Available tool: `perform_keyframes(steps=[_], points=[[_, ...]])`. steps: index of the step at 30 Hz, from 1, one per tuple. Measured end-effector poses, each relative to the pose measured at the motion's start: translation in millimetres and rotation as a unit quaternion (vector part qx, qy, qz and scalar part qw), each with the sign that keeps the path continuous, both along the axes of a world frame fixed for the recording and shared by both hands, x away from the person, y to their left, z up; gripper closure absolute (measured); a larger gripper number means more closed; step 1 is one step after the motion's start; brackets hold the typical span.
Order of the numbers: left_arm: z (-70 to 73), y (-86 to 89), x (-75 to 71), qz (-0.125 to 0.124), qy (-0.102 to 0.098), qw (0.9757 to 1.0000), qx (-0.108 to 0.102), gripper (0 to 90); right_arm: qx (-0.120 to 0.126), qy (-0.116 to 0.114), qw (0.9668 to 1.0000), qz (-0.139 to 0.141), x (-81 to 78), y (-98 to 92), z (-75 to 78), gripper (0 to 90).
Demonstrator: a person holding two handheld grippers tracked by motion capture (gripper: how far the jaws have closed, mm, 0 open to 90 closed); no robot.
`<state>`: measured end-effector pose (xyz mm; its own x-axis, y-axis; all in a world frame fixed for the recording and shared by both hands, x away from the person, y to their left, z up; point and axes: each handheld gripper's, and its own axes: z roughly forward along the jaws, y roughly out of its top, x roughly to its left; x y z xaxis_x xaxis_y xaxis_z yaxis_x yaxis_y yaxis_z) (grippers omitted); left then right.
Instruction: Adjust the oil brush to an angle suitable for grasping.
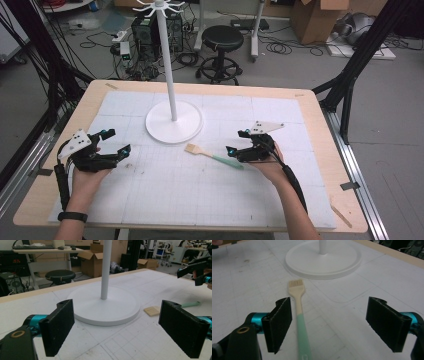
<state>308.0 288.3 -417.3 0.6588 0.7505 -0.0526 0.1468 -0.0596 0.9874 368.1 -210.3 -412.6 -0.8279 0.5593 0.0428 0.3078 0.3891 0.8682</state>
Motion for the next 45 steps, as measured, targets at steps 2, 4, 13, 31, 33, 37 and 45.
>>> perform_keyframes(steps=[2,4,13,31,33,37,45], points=[[0.0,0.1,-0.1,-0.001,0.000,1.0000,-0.001,13.9,-0.005,0.000,1.0000,0.005,-0.1,5.8,-0.6,23.0],[0.1,0.3,-0.1,0.002,0.000,1.0000,0.002,13.9,-0.007,-0.002,0.9999,0.011,0.9,11.2,-1.8,24.2],[-0.2,0.3,0.0,0.002,0.004,1.0000,0.005,13.9,-0.033,0.018,0.9984,0.043,5.5,29.8,-13.1,40.5],[-1.3,-0.3,1.0,-0.005,0.007,0.9999,0.010,13.9,-0.089,0.040,0.9924,0.075,6.0,48.7,-28.3,63.4],[-1.2,-0.4,0.8,-0.004,0.007,0.9999,0.012,13.9,-0.095,0.045,0.9915,0.077,6.1,50.1,-29.8,65.5],[-1.5,-1.1,0.9,-0.004,0.008,0.9999,0.011,13.9,-0.105,0.047,0.9903,0.078,6.4,52.5,-32.1,66.4],[-2.0,-2.5,1.2,-0.007,0.009,0.9998,0.013,14.0,-0.112,0.046,0.9899,0.075,5.7,54.2,-31.8,76.4]])
